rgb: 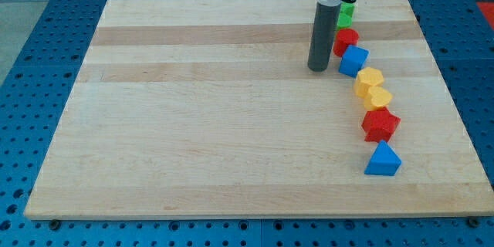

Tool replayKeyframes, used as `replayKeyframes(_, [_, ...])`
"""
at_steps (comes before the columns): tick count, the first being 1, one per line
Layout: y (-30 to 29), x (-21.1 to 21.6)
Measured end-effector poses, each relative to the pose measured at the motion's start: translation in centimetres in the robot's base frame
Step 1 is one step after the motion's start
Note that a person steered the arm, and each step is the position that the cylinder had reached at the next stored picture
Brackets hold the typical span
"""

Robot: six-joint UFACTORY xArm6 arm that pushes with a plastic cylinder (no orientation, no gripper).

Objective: Adjust the blocks in a line

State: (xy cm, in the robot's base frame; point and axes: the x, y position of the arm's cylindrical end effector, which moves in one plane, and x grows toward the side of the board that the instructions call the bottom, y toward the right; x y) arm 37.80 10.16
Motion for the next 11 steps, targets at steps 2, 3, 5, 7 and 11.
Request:
replayKeyframes(2, [0.0, 1.0])
replayKeyframes(3, [0.4, 2.4])
replayKeyframes(5, [2.9, 2.6])
replayKeyframes(7, [2.9, 1.0])
replayKeyframes(11, [2.9, -3.7])
